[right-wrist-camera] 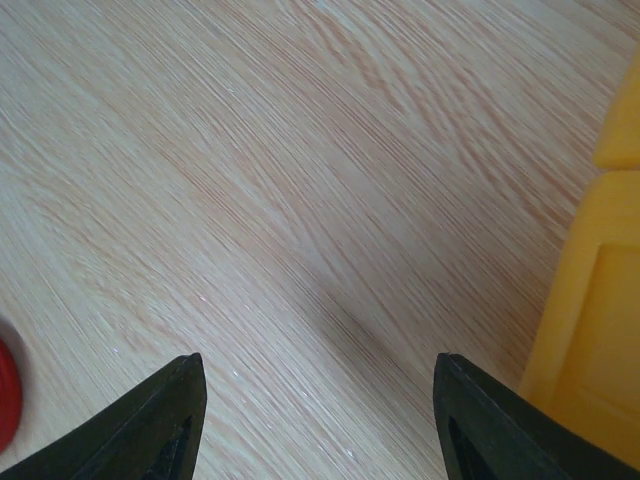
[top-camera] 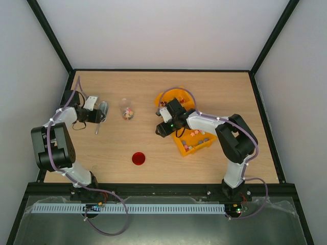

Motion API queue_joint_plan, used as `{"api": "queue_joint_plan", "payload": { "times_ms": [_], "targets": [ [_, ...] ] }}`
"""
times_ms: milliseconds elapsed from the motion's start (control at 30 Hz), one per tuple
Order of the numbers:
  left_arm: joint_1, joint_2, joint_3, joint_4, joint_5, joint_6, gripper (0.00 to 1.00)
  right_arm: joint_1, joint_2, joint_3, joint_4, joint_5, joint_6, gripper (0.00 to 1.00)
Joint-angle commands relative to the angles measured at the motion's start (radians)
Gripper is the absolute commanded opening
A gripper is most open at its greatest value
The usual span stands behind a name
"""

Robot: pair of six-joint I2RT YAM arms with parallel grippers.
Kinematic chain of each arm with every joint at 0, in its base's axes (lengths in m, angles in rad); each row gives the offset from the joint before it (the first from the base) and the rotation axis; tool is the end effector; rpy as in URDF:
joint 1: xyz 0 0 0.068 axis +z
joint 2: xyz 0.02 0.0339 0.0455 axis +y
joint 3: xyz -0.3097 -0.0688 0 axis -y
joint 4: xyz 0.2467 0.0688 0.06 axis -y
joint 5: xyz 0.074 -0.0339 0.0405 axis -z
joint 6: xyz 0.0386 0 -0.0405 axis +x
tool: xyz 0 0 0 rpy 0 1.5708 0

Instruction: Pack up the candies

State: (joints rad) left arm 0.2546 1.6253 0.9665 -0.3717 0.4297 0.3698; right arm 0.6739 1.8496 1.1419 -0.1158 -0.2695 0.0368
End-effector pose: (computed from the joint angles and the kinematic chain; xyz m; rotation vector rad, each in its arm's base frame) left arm 0.3184 0.0662 0.2256 0.2930 2.4727 -0.3048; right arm 0.3118 0.2622 0.2149 -0.8926 2.2900 0.6467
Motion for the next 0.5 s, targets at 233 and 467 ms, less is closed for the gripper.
{"api": "queue_joint_plan", "payload": {
  "times_ms": [233,467],
  "targets": [
    [0.004,0.092,0.210,-0.376,0.540,0.594,0.81,-0.126,-0.075,-0.085,-0.089,-0.011,-0.108,0.64],
    [-0.069,0.169,0.313,-0.427,0.535,0.734,0.94,-0.146,-0.146,-0.115,-0.101,-0.072,-0.202,0.65]
  ]
}}
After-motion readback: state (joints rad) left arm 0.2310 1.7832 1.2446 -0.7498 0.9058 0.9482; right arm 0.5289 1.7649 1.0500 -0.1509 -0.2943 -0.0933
